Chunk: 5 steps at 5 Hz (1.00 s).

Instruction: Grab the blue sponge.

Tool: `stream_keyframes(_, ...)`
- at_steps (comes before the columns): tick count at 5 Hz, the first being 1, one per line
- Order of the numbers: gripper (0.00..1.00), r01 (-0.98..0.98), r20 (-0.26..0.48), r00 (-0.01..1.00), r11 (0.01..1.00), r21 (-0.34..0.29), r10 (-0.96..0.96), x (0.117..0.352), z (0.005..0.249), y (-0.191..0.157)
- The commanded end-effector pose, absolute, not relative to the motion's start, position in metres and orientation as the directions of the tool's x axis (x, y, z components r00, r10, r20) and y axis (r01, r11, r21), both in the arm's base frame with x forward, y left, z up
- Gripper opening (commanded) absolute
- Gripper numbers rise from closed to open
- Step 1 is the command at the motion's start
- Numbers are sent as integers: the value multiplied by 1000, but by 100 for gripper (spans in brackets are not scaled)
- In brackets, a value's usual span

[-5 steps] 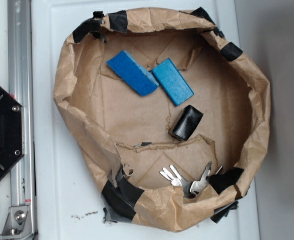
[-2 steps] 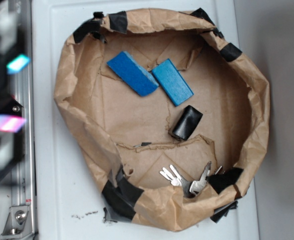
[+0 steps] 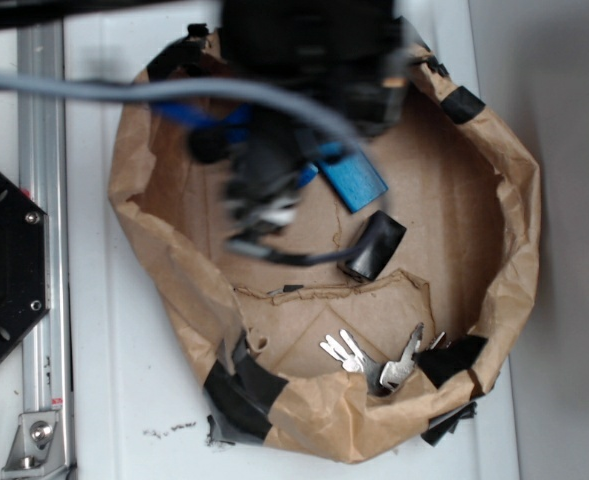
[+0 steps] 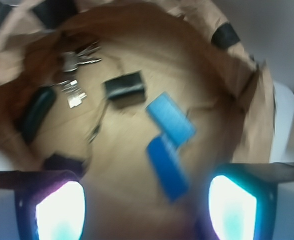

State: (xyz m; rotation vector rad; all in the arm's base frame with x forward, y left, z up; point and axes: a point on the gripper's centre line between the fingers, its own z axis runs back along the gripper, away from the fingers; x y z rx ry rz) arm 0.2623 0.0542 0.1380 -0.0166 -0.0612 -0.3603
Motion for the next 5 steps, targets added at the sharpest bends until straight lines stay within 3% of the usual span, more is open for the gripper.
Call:
stream_keyframes(1,100,447,-45,895,892,72,-444,248,79,43)
stream_keyframes(2,100,429,-64,903,894,128,-424,227,72,53)
stream_keyframes(3,100,411,-56,912,907,92,-407,222,60,64)
stream_keyframes(5,100,416,-50,909,900,130,-413,228,32,77)
